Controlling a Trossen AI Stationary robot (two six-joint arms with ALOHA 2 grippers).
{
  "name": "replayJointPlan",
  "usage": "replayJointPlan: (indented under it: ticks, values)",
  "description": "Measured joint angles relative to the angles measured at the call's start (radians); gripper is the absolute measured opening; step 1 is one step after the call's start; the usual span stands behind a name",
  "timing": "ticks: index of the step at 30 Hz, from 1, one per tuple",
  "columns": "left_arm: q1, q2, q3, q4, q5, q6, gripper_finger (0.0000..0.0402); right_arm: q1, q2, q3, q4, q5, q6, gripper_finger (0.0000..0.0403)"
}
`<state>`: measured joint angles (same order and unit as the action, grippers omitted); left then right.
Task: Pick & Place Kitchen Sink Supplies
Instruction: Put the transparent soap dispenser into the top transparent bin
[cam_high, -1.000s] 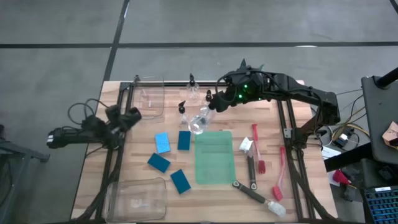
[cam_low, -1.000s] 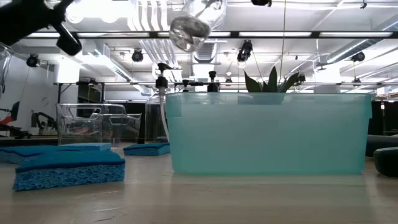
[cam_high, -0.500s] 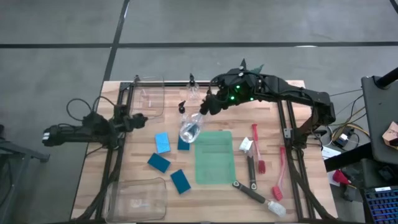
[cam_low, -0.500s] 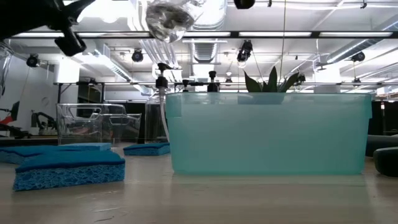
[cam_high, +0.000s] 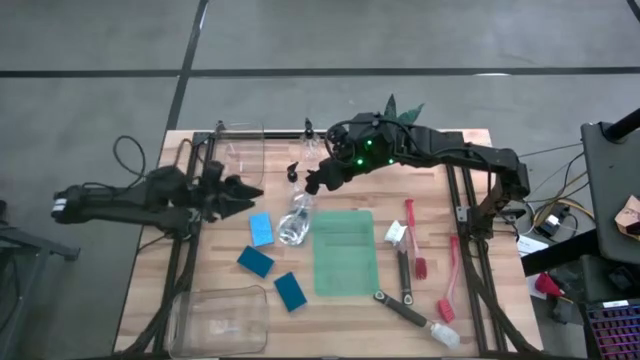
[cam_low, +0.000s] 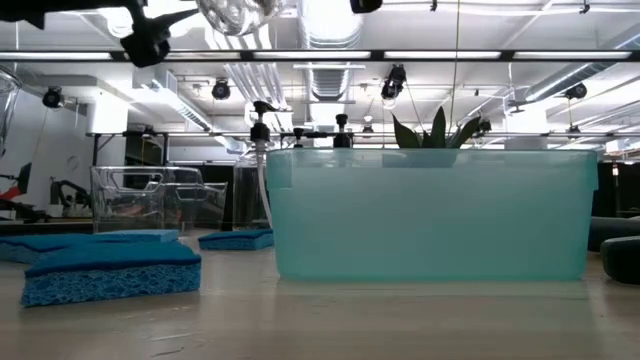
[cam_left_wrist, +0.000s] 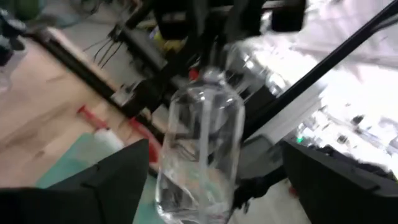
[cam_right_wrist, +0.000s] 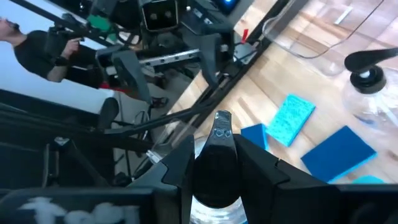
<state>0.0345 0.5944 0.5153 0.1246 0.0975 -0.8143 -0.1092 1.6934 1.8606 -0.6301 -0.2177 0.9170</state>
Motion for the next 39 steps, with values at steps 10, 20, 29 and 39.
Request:
replayJointPlan:
  ticks: [10, 20, 29, 39]
  values:
    - [0.000, 0.195, 0.095, -0.009, 0.050, 0.041, 0.0377, 0.007, 0.002, 0.000, 0.037, -0.001, 0.014, 0.0093]
    - [0.000, 0.308, 0.121, 0.090, 0.109, 0.039, 0.0377, 0.007, 0.008, 0.000, 0.044, 0.008, 0.018, 0.0093]
    - [-0.007, 0.390, 0.143, 0.156, 0.118, 0.046, 0.0377, 0.007, 0.019, 0.000, 0.073, 0.007, 0.023, 0.0093]
    - [-0.013, 0.441, 0.166, 0.259, 0.101, 0.089, 0.0377, 0.006, 0.024, 0.000, 0.119, 0.003, 0.048, 0.0087]
